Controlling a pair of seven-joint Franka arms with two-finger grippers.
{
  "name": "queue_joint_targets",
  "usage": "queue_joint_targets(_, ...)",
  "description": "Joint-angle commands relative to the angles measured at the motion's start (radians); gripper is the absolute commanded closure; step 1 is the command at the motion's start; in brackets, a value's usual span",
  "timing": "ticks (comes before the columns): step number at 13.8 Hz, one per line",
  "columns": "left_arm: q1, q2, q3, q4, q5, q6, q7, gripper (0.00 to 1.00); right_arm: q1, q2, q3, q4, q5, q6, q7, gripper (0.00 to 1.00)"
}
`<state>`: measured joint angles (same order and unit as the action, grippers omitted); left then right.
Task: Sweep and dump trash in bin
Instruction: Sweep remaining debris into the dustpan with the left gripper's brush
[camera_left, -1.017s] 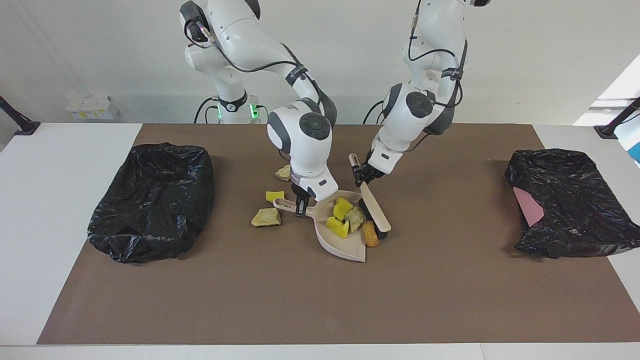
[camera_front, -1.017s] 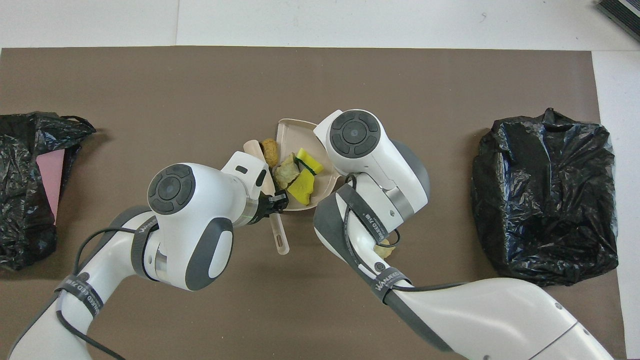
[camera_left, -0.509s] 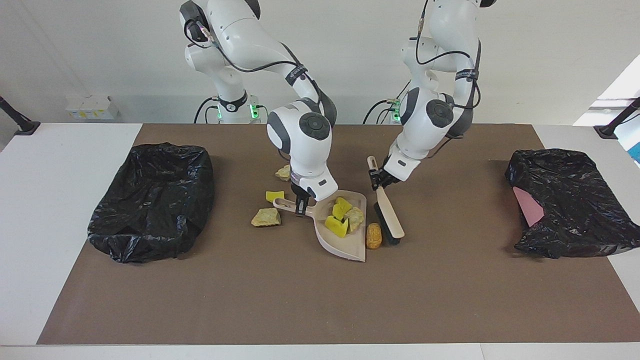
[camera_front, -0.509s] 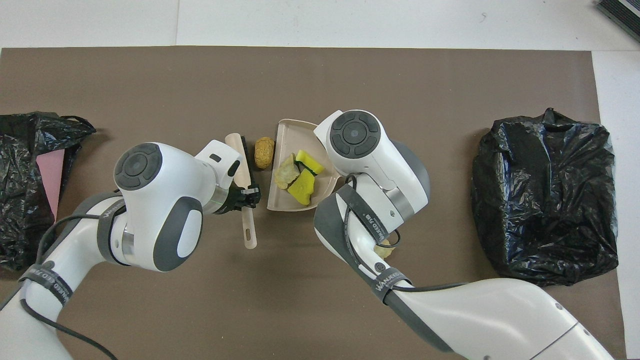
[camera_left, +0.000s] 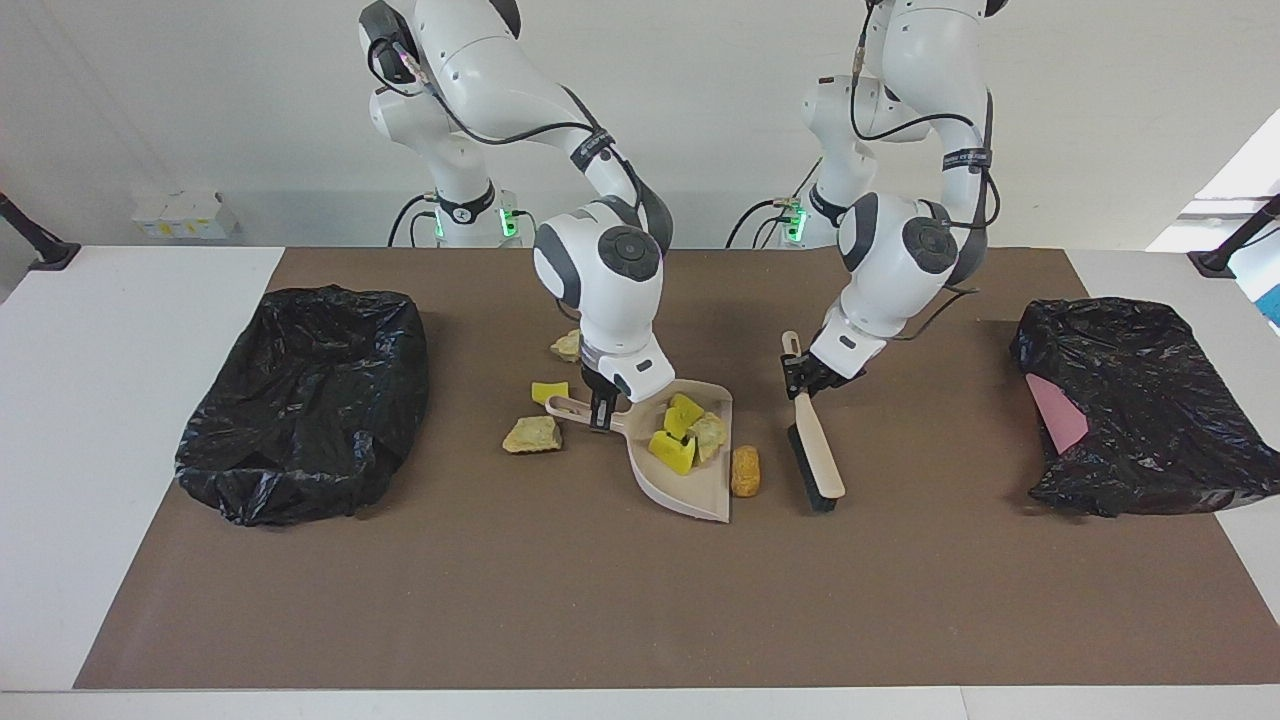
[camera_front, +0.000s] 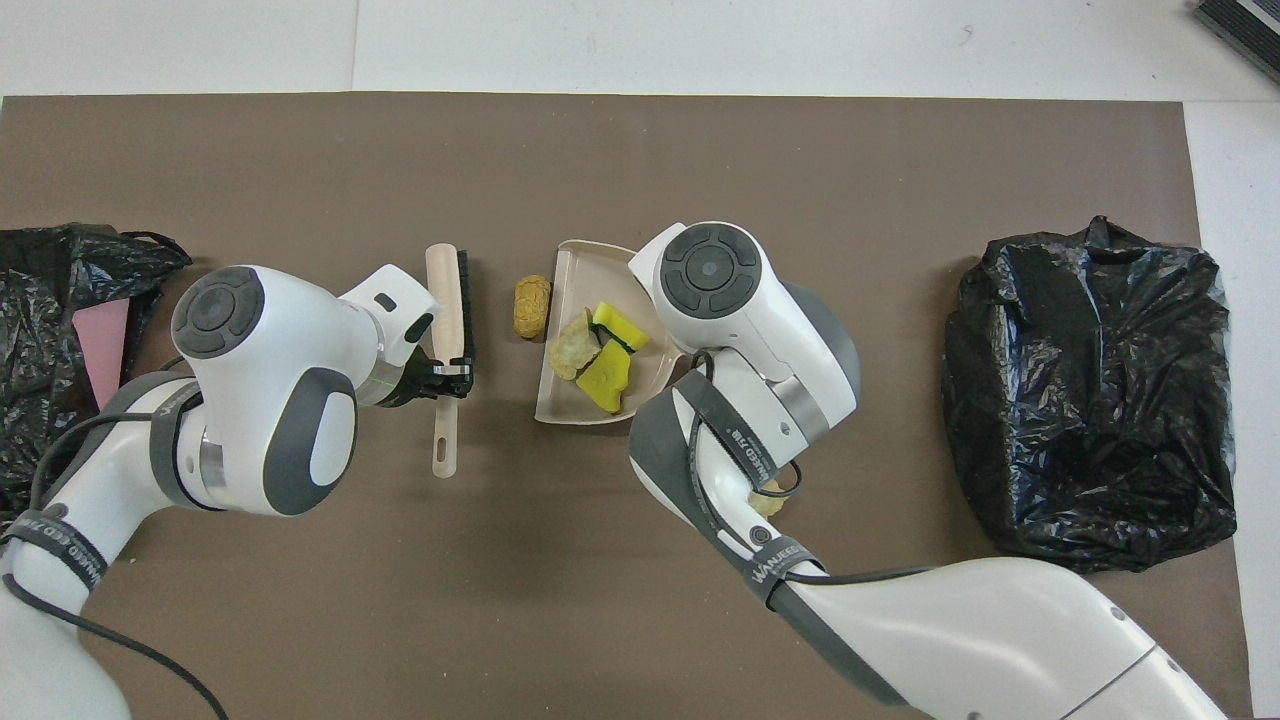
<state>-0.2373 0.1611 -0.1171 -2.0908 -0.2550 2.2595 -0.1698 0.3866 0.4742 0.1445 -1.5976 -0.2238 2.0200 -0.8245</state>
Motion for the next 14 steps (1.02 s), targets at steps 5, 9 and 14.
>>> queue_joint_targets(5,-0.137,0.008,-0.019,0.021,-0.113,0.017,0.099,1.00,-0.012,-0.037,0.006,-0.053,-0.023,0.014,-0.033,1.00)
queue_joint_targets(9,-0.131,-0.002,-0.038,0.052,-0.147,0.011,0.087,1.00,-0.011,-0.039,0.006,-0.055,-0.023,0.014,-0.033,1.00)
queue_joint_targets(14,-0.066,-0.106,-0.026,0.098,-0.175,-0.086,0.006,1.00,-0.012,-0.040,0.006,-0.062,-0.023,0.014,-0.032,1.00)
